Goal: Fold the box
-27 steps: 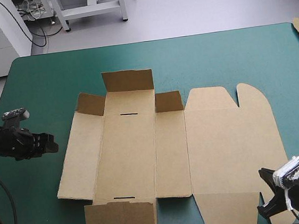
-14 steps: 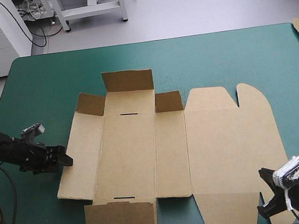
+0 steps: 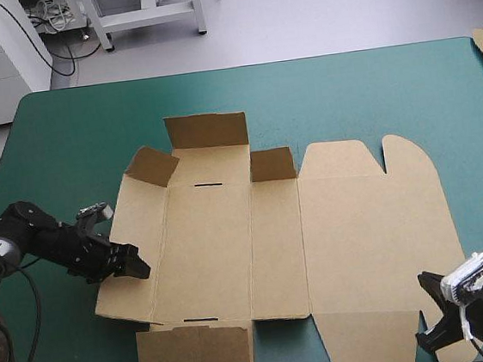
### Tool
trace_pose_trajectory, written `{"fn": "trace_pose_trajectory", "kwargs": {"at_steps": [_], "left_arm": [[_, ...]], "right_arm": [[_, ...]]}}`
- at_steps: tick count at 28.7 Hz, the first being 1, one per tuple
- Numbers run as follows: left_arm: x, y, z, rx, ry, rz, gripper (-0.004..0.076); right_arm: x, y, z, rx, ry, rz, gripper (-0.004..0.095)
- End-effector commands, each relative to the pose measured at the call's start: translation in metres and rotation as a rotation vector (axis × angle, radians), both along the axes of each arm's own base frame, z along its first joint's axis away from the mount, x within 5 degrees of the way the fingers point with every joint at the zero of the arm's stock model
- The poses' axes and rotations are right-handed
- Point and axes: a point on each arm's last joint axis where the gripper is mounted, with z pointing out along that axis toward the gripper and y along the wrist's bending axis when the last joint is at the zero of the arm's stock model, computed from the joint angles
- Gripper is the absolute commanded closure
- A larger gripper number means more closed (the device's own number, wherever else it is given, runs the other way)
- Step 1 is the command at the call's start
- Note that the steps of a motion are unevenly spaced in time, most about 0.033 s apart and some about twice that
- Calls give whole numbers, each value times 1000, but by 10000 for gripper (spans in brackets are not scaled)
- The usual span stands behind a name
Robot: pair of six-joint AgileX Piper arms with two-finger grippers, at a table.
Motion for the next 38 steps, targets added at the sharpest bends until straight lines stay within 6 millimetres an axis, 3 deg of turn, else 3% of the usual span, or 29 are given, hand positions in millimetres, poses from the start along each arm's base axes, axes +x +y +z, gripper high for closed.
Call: {"fn": "trace_pose_trajectory", "kwargs": {"at_steps": [1, 5, 9, 13, 18, 24, 33, 38], "left_arm": [[-5, -17, 15, -67, 9, -67, 294], [-6, -18, 15, -67, 5, -80, 454], [-4, -18, 16, -60, -10, -85, 729], [-2, -16, 15, -38, -31, -76, 731], [15, -6, 25, 87, -136, -55, 731], [42, -8, 69, 324, -318, -163, 731], [68, -61, 141, 707, -727, -461, 731], [64, -118, 169, 784, -991, -632, 731]], "right_arm": [[3, 2, 13, 35, -73, 7, 924], [3, 2, 13, 35, -73, 7, 924], [3, 2, 13, 35, -73, 7, 924], [3, 2, 13, 35, -73, 7, 924], [3, 2, 13, 35, -73, 7, 924], [3, 2, 13, 35, -73, 7, 924], [3, 2, 13, 42, -70, 3, 924], [3, 2, 13, 42, -70, 3, 924]]}}
